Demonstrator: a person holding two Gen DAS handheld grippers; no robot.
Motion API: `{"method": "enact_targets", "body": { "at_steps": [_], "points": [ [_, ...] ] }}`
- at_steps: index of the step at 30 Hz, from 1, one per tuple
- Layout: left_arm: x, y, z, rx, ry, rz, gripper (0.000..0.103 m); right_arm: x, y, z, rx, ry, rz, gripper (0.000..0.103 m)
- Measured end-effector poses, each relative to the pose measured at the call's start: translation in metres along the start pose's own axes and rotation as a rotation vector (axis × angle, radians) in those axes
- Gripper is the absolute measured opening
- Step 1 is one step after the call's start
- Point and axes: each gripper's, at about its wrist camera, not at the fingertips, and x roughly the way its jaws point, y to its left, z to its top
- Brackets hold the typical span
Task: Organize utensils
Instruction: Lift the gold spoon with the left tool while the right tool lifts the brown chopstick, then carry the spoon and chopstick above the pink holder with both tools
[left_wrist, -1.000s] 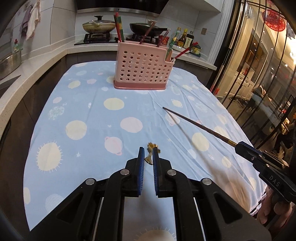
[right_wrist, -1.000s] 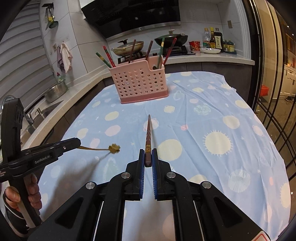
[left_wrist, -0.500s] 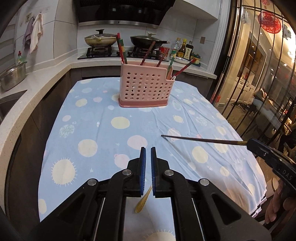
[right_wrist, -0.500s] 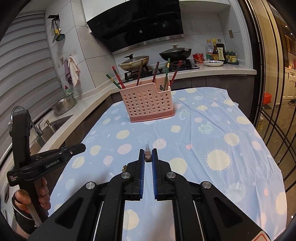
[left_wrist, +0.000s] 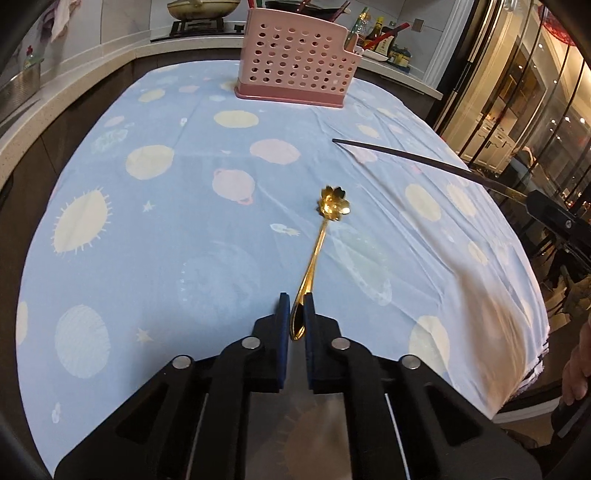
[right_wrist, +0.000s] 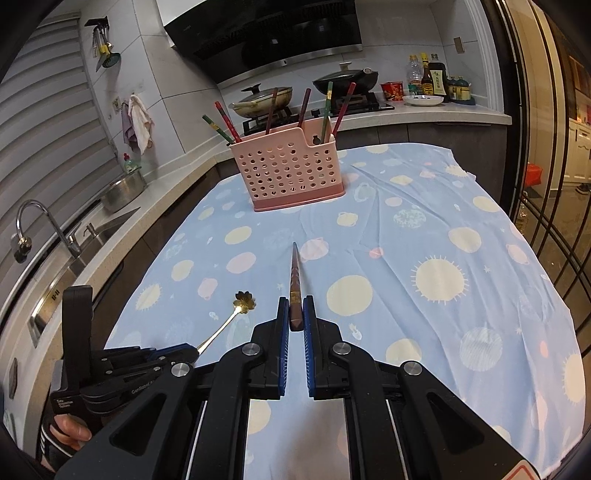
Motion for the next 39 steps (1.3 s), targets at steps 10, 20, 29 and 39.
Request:
{"method": "enact_targets", "body": {
  "at_steps": [10,20,29,39],
  "points": [
    [-0.033,-0.019,0.015,0.042,-0.089,-0.022,0.002,-0.01,0.003,0.007,-0.009,-0.031,0.003,0.007],
    [-0.064,-0.031,0.058,0.09,-0.207,-0.022,0.001,-0.025,0.006,0.029,-0.02,-0.101,0.02,0.007],
    [-0.078,-0.039,0.098,0.123,-0.285,-0.024,0.001,-0.033,0.009,0.063,-0.038,-0.18,0.038,0.007],
    [-0.093,-0.042,0.16,0.153,-0.375,-0.022,0.001,-0.035,0.011,0.134,-0.078,-0.282,0.057,0.007]
  ]
}}
